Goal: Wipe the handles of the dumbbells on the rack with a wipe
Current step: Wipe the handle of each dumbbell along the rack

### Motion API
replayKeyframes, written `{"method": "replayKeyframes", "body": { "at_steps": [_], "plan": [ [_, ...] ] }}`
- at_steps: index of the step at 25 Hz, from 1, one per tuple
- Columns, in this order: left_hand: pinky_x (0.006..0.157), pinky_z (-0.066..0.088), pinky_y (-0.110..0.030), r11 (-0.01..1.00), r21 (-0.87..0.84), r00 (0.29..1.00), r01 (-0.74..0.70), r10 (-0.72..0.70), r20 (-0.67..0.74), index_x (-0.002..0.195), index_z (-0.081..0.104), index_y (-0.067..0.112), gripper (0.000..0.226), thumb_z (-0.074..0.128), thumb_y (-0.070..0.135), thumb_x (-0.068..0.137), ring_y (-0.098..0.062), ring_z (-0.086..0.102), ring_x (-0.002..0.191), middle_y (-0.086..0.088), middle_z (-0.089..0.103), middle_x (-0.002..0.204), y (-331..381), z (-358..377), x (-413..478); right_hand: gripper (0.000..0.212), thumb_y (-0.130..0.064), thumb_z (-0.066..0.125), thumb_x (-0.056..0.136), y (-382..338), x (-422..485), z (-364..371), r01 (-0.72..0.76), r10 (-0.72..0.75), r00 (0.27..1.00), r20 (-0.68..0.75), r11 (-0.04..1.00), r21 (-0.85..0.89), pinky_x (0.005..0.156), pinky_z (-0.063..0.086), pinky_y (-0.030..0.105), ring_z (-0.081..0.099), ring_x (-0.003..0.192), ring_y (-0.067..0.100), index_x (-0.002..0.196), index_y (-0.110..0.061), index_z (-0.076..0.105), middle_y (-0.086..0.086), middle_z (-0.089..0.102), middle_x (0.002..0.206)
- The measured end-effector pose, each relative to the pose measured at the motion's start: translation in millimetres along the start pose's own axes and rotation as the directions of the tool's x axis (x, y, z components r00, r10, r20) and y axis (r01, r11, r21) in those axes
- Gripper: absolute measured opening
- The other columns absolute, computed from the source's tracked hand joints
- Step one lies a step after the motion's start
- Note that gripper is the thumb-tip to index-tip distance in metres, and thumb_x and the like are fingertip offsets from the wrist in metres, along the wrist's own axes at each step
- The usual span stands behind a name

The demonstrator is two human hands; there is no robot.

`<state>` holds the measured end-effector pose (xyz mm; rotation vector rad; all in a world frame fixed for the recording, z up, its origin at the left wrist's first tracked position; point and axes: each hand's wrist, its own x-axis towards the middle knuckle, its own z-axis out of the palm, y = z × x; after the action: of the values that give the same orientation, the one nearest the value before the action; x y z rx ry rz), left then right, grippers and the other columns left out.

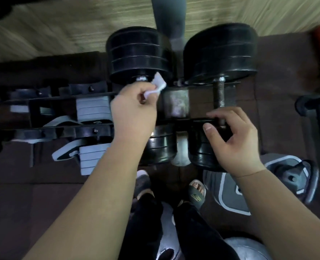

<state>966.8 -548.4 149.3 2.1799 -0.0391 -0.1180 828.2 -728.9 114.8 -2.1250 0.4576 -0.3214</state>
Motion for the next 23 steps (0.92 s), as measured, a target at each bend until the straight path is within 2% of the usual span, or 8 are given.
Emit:
{"method": "replayKeyframes", "body": {
  "at_steps": [3, 4, 6, 9, 12, 17, 21, 23],
  "plan": [
    [0.085, 0.054, -0.018, 0.997, 0.065, 0.997, 0.038, -0.033, -0.077, 0.087, 0.068, 0.044, 0.029, 0.066, 0.017, 0.098, -0.006, 0.067, 0.094, 0.003, 0.073, 0.109, -27, -41, 19, 0.029, -0.033, 0.07, 0.089, -39, 3, 61, 0.016, -0.026, 0.991, 0.131, 0.997, 0.073, 0.099, 0.05, 0.037, 0.063, 0.11, 0.022, 0.112, -0.015, 0.072, 0.0, 0.066, 0.111],
    [0.084, 0.055, -0.019, 0.994, 0.094, 0.996, 0.058, -0.051, -0.077, 0.083, 0.065, 0.047, 0.036, 0.064, 0.015, 0.098, -0.007, 0.067, 0.092, 0.001, 0.072, 0.108, -38, -50, 26, 0.032, -0.037, 0.07, 0.088, -48, 2, 83, 0.014, -0.026, 0.981, 0.19, 0.998, 0.066, 0.099, 0.049, 0.036, 0.062, 0.109, 0.022, 0.112, -0.015, 0.072, 0.0, 0.066, 0.11],
    [0.084, 0.062, -0.036, 0.988, 0.087, 0.991, 0.131, -0.128, -0.038, 0.079, 0.065, 0.05, 0.041, 0.061, 0.013, 0.097, -0.016, 0.071, 0.09, -0.001, 0.072, 0.107, -57, -55, 37, 0.036, -0.044, 0.069, 0.086, -54, -2, 115, 0.021, -0.026, 0.963, 0.27, 1.0, 0.019, 0.098, 0.047, 0.037, 0.061, 0.107, 0.021, 0.111, -0.018, 0.071, -0.002, 0.066, 0.109],
    [0.066, 0.057, -0.029, 0.966, 0.13, 0.967, 0.224, -0.236, 0.093, 0.091, 0.072, 0.039, 0.036, 0.058, 0.007, 0.097, -0.016, 0.07, 0.077, 0.003, 0.073, 0.099, -72, -51, 50, 0.041, -0.056, 0.06, 0.085, -54, 1, 138, 0.053, -0.031, 0.975, 0.219, 0.994, -0.096, 0.096, 0.043, 0.04, 0.061, 0.104, 0.019, 0.105, -0.022, 0.071, -0.007, 0.067, 0.104],
    [0.077, 0.058, -0.027, 0.96, 0.096, 0.945, 0.262, -0.275, 0.176, 0.108, 0.07, 0.027, 0.027, 0.069, 0.005, 0.092, -0.015, 0.073, 0.087, 0.01, 0.075, 0.091, -79, -50, 62, 0.039, -0.055, 0.055, 0.088, -54, 1, 150, 0.077, -0.046, 0.987, 0.152, 0.976, -0.206, 0.087, 0.041, 0.04, 0.061, 0.098, 0.024, 0.099, -0.022, 0.072, -0.006, 0.068, 0.099],
    [0.076, 0.06, -0.024, 0.967, -0.036, 0.95, 0.252, -0.24, 0.201, 0.081, 0.074, 0.031, 0.016, 0.087, 0.021, 0.079, -0.006, 0.071, 0.078, 0.009, 0.076, 0.085, -91, -40, 78, 0.035, -0.048, 0.057, 0.091, -52, -5, 153, 0.122, -0.102, 0.991, 0.091, 0.961, -0.248, 0.086, 0.043, 0.042, 0.061, 0.093, 0.026, 0.099, -0.018, 0.074, -0.003, 0.069, 0.098],
    [0.078, 0.066, -0.038, 0.933, -0.209, 0.953, 0.292, -0.266, 0.144, 0.084, 0.072, 0.027, 0.02, 0.09, 0.023, 0.077, -0.013, 0.076, 0.073, 0.003, 0.077, 0.08, -102, -26, 89, 0.034, -0.045, 0.06, 0.091, -52, -6, 153, 0.115, -0.098, 0.992, 0.081, 0.961, -0.25, 0.087, 0.044, 0.043, 0.062, 0.096, 0.025, 0.102, -0.017, 0.075, -0.002, 0.07, 0.1],
    [0.071, 0.064, -0.034, 0.92, -0.253, 0.953, 0.298, -0.272, 0.135, 0.081, 0.075, 0.02, 0.013, 0.087, 0.018, 0.081, -0.008, 0.072, 0.065, 0.005, 0.076, 0.07, -104, -24, 94, 0.034, -0.044, 0.06, 0.09, -52, -7, 154, 0.112, -0.1, 0.993, 0.06, 0.961, -0.253, 0.086, 0.043, 0.04, 0.061, 0.095, 0.025, 0.102, -0.016, 0.074, -0.002, 0.069, 0.099]
  ]
}}
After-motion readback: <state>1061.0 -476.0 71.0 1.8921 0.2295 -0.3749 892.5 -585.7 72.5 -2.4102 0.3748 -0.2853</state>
